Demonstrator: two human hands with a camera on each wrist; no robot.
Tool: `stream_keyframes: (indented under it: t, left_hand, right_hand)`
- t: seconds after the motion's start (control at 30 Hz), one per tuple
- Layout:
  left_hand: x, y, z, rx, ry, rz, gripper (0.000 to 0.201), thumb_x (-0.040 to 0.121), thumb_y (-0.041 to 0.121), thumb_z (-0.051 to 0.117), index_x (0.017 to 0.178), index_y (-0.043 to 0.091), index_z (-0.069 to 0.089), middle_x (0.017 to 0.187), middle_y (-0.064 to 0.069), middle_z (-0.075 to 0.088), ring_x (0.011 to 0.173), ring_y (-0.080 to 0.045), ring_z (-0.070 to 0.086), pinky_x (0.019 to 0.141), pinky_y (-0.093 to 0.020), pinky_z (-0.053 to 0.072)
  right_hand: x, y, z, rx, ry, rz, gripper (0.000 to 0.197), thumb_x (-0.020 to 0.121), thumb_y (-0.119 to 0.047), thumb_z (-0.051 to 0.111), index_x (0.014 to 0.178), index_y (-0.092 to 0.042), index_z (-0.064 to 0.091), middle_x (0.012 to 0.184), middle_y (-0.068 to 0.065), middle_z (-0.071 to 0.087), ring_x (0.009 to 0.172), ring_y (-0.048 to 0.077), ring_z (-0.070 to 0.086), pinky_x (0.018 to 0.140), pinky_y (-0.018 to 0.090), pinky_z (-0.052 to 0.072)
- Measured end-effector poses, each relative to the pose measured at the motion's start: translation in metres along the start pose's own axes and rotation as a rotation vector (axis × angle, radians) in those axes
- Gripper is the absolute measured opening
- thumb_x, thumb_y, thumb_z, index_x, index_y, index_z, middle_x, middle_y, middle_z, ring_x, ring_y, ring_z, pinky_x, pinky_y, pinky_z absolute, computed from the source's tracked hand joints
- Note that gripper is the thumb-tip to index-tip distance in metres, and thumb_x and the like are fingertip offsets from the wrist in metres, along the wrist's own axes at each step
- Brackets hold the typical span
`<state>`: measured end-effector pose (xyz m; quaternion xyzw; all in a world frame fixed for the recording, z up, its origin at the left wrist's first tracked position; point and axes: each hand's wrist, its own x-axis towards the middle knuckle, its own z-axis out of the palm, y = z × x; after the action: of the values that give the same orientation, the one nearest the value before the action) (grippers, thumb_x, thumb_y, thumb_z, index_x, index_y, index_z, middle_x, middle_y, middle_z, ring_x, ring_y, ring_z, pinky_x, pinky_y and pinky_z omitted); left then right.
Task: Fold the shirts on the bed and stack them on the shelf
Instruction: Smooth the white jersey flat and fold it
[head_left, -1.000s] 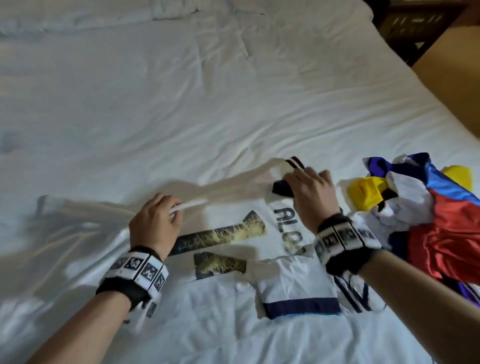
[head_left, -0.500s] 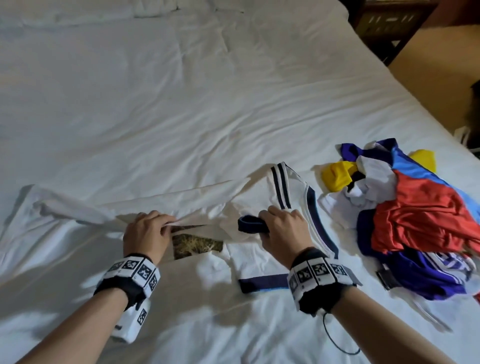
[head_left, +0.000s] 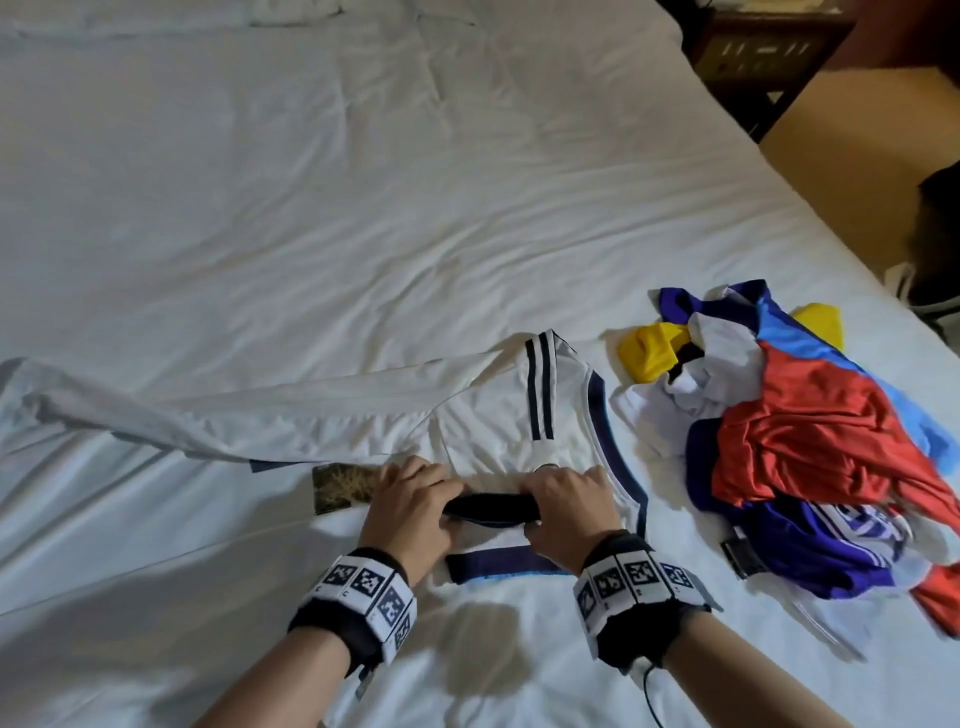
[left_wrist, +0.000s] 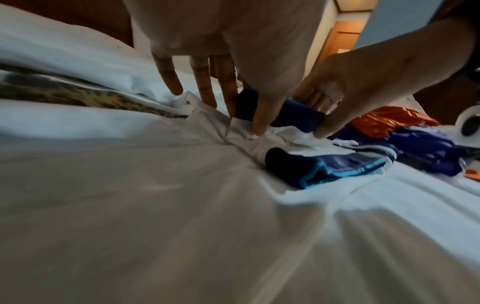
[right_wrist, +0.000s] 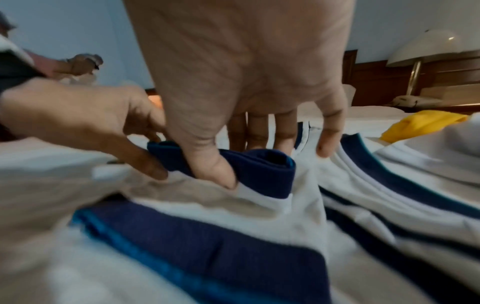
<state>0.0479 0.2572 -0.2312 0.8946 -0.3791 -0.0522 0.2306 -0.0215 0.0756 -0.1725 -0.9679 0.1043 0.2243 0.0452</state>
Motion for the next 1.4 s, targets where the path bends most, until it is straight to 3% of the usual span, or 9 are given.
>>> stream_keyframes:
  t: [0.17, 0.27, 0.37, 0.5, 0.63, 0.77, 0.9, 1.1, 1.4]
  left_hand:
    - [0.012, 0.002, -0.03, -0.329, 0.035, -0.049, 0.009, 0.063, 0.033, 0.062, 0.062, 0.023, 0.062, 0.068, 0.014, 0.058, 0.072, -0.008, 0.055, 0.068, -0.03, 0.045]
    - [0.037, 0.001, -0.049, -0.757, 0.097, -0.38, 0.019, 0.059, 0.041, 0.067, 0.072, 0.029, 0.071, 0.064, 0.018, 0.066, 0.062, 0.001, 0.058, 0.056, -0.013, 0.043]
    - [0.07, -0.006, -0.048, -0.954, 0.226, -0.734, 0.016, 0.073, 0.029, 0.079, 0.071, 0.015, 0.071, 0.056, 0.009, 0.059, 0.064, -0.014, 0.051, 0.05, -0.016, 0.037]
    - [0.076, -0.019, -0.03, -0.898, 0.187, -1.007, 0.042, 0.074, 0.05, 0.077, 0.087, 0.01, 0.072, 0.08, 0.0, 0.071, 0.081, -0.021, 0.066, 0.074, -0.03, 0.048]
    - [0.063, -0.022, -0.017, -0.73, 0.201, -0.893, 0.021, 0.082, 0.034, 0.074, 0.085, 0.013, 0.074, 0.08, 0.0, 0.071, 0.084, -0.022, 0.066, 0.071, -0.025, 0.045]
    - [0.057, -0.023, -0.012, -0.704, 0.247, -0.855, 0.018, 0.086, 0.029, 0.07, 0.079, 0.012, 0.07, 0.074, 0.0, 0.068, 0.074, -0.02, 0.06, 0.068, -0.028, 0.045]
    - [0.058, -0.022, -0.004, -0.65, 0.205, -0.894, 0.047, 0.072, 0.056, 0.061, 0.086, 0.013, 0.071, 0.083, -0.004, 0.067, 0.081, -0.024, 0.06, 0.071, -0.028, 0.04]
    - [0.059, -0.027, 0.005, -0.61, 0.221, -0.958, 0.025, 0.093, 0.031, 0.062, 0.099, 0.008, 0.071, 0.097, -0.011, 0.072, 0.096, -0.031, 0.064, 0.087, -0.035, 0.049]
    - [0.059, -0.024, 0.003, -0.657, 0.208, -0.975, 0.03, 0.093, 0.035, 0.058, 0.095, 0.009, 0.07, 0.089, -0.008, 0.067, 0.086, -0.026, 0.06, 0.075, -0.028, 0.039]
  right_hand:
    - [0.007, 0.019, -0.043, 0.186, 0.096, -0.045, 0.016, 0.072, -0.043, 0.058, 0.073, -0.028, 0.062, 0.075, -0.008, 0.058, 0.076, 0.018, 0.059, 0.068, 0.027, 0.04]
    - [0.042, 0.038, -0.064, 0.643, 0.032, -0.002, 0.014, 0.073, -0.038, 0.069, 0.065, -0.027, 0.065, 0.062, -0.008, 0.059, 0.058, 0.003, 0.053, 0.058, 0.025, 0.04]
    - [0.084, 0.045, -0.063, 1.172, 0.151, 0.183, 0.019, 0.064, -0.044, 0.073, 0.073, -0.027, 0.074, 0.074, -0.002, 0.069, 0.072, 0.009, 0.061, 0.07, 0.03, 0.049]
    - [0.104, 0.044, -0.036, 1.134, 0.165, 0.343, 0.021, 0.079, -0.034, 0.075, 0.097, -0.022, 0.074, 0.084, -0.002, 0.068, 0.075, 0.013, 0.062, 0.069, 0.025, 0.053]
    - [0.105, 0.051, -0.018, 1.034, 0.235, 0.333, 0.026, 0.081, -0.018, 0.073, 0.107, -0.018, 0.072, 0.092, 0.0, 0.068, 0.089, 0.015, 0.064, 0.09, 0.034, 0.053]
    - [0.104, 0.051, -0.025, 0.985, 0.356, 0.289, 0.015, 0.082, -0.018, 0.067, 0.094, -0.027, 0.068, 0.081, -0.006, 0.065, 0.085, 0.017, 0.062, 0.081, 0.028, 0.05]
    - [0.119, 0.051, -0.03, 0.888, 0.295, 0.538, 0.041, 0.084, -0.046, 0.062, 0.111, -0.016, 0.056, 0.103, 0.006, 0.063, 0.098, 0.027, 0.059, 0.084, 0.033, 0.047]
    - [0.143, 0.055, -0.046, 0.729, 0.179, 0.575, 0.033, 0.09, -0.037, 0.052, 0.087, -0.009, 0.069, 0.087, 0.012, 0.065, 0.073, 0.03, 0.055, 0.063, 0.028, 0.039]
    - [0.106, 0.029, -0.033, 0.686, 0.388, 0.463, 0.04, 0.092, -0.04, 0.054, 0.123, -0.015, 0.051, 0.126, 0.009, 0.055, 0.118, 0.03, 0.051, 0.091, 0.038, 0.04]
